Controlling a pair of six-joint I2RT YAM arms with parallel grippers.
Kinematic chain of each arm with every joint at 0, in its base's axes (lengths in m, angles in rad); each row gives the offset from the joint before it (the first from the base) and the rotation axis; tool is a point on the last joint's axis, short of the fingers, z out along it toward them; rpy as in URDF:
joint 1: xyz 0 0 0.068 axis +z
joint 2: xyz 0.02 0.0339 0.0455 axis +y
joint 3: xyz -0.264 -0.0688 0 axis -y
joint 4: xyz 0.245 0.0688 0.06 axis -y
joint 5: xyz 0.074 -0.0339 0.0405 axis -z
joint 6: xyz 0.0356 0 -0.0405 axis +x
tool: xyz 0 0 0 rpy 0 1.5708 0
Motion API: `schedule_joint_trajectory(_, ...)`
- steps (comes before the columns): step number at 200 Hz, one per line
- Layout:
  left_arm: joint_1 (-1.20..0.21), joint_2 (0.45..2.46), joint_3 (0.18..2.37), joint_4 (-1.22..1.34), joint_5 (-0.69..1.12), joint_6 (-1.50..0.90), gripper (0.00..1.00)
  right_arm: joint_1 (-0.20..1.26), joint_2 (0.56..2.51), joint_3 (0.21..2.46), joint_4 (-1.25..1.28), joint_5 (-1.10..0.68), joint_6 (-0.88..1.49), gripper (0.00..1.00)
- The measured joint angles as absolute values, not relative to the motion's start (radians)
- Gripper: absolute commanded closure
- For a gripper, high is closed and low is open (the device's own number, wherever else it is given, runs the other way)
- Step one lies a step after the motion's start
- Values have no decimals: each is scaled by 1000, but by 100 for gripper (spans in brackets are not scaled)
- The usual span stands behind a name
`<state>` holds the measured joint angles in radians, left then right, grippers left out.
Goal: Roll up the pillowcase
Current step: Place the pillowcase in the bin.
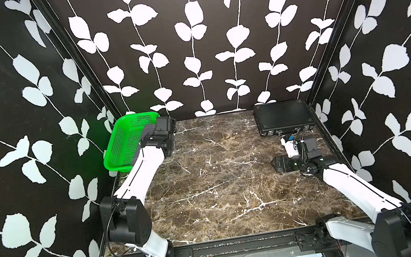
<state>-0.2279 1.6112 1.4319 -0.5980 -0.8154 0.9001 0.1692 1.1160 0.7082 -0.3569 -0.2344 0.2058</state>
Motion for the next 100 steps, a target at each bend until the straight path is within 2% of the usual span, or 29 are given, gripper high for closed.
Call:
schedule_joint_trajectory(39, -83, 1778, 1520, -435, -743, 1061, 100, 169, 1058, 735, -374, -175, 202, 0)
schedule_joint_trajectory(100, 39, 2040, 1606, -239, -657, 1211, 100, 169, 991, 746, -339, -80, 222, 1)
